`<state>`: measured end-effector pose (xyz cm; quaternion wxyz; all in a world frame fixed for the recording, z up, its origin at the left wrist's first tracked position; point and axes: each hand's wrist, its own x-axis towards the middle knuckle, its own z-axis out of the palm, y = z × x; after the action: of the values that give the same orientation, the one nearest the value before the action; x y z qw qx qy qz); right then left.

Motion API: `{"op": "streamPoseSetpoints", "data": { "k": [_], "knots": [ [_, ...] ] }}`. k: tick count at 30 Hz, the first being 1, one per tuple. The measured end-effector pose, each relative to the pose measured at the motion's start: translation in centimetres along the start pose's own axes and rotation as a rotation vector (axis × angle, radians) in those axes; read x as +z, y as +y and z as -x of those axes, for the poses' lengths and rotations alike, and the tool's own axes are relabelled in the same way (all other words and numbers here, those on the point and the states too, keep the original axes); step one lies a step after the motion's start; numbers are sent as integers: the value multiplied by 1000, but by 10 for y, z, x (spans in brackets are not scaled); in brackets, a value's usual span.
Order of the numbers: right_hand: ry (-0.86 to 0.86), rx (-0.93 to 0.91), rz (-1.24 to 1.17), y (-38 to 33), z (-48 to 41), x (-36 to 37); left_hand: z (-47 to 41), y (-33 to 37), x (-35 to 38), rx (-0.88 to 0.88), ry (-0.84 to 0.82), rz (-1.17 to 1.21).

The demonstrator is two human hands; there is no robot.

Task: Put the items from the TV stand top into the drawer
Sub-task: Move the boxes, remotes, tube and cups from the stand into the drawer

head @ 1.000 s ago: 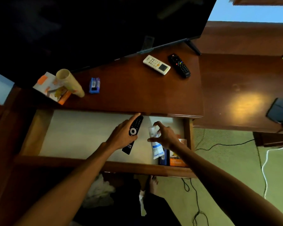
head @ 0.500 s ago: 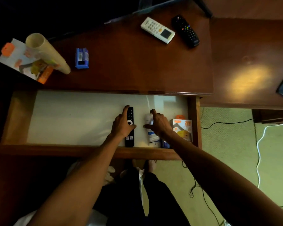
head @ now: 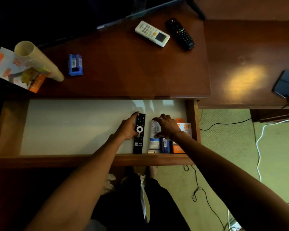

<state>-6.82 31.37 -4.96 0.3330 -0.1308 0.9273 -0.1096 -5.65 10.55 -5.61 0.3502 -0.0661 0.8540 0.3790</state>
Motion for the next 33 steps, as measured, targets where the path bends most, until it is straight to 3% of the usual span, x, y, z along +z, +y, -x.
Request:
{"op": "streamPoseSetpoints", "data": {
  "k": [11,20,24,28,33],
  "knots": [
    [61,-38,-57,7,7,6,3,17,17,48,53,-7],
    [31,-72,9,3,29,-20,29,38,10,-107,121,-64],
    [71,-126,-54,4,35,-63,51,63,-22,23,242,-96],
    [282,-159,-198,8,37,-130,52,101,-65,162,382,-98],
    [484,-65,-308,23,5,-208,9,168,-117,332,464,-132]
  ]
}}
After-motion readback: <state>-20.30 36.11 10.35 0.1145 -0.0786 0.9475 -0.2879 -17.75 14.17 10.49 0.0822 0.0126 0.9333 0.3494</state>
